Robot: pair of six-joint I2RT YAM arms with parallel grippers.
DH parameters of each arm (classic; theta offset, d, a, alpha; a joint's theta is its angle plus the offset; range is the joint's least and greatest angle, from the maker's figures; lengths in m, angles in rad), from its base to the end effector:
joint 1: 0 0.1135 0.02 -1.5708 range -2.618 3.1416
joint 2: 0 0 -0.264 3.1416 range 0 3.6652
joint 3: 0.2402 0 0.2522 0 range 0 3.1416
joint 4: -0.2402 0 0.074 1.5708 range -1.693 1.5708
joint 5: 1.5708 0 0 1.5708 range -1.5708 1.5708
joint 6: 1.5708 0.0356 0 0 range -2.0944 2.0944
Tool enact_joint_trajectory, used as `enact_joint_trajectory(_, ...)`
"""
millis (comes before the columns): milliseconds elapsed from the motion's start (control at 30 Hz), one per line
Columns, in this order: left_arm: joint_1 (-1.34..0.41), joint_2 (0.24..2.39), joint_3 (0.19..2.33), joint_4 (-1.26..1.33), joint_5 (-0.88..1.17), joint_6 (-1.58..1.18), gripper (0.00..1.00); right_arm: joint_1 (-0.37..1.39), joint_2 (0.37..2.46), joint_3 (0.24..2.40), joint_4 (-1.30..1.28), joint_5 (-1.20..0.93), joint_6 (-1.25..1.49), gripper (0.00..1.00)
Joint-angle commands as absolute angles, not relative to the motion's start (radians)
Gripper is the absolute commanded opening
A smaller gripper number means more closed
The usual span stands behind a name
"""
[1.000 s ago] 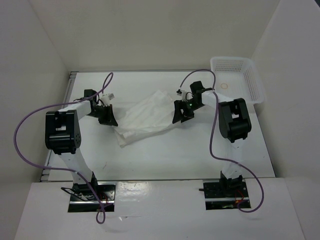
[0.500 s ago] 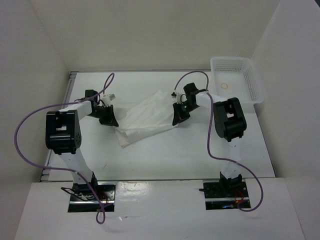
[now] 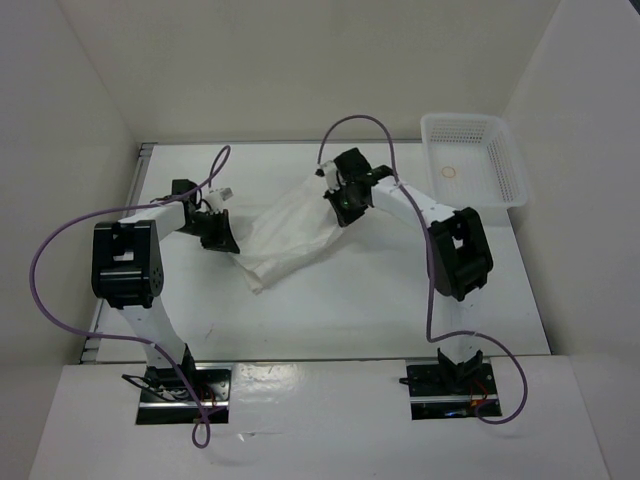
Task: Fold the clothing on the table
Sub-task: Fold the skirt
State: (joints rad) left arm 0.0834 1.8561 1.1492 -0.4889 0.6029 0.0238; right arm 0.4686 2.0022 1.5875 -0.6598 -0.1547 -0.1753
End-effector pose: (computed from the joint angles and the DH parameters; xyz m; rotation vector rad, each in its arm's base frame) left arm 0.3578 0.0097 0.1572 0.0768 2.6354 -0.7904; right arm 0.3818 0.1994 0.2135 -0.8902 2.5041 0.3021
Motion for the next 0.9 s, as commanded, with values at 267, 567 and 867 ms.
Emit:
enact_joint_trajectory(267, 0.092, 1.842, 1.14, -0.477, 0.604, 0.049, 0.01, 0.839, 1.913, 1.684, -0.699, 0.227, -0.317, 0.0)
enact_joint_trajectory(567, 0.092, 1.833, 1.149, -0.477, 0.614, 0.04, 0.01, 1.054, 1.953, 1.661, -0.666, 0.314, -0.409, 0.0)
enact_joint_trajectory(867, 0.092, 1.842, 1.149, -0.477, 0.623, 0.04, 0.01, 1.16, 2.048, 1.729, -0.592, 0.334, -0.521, 0.0)
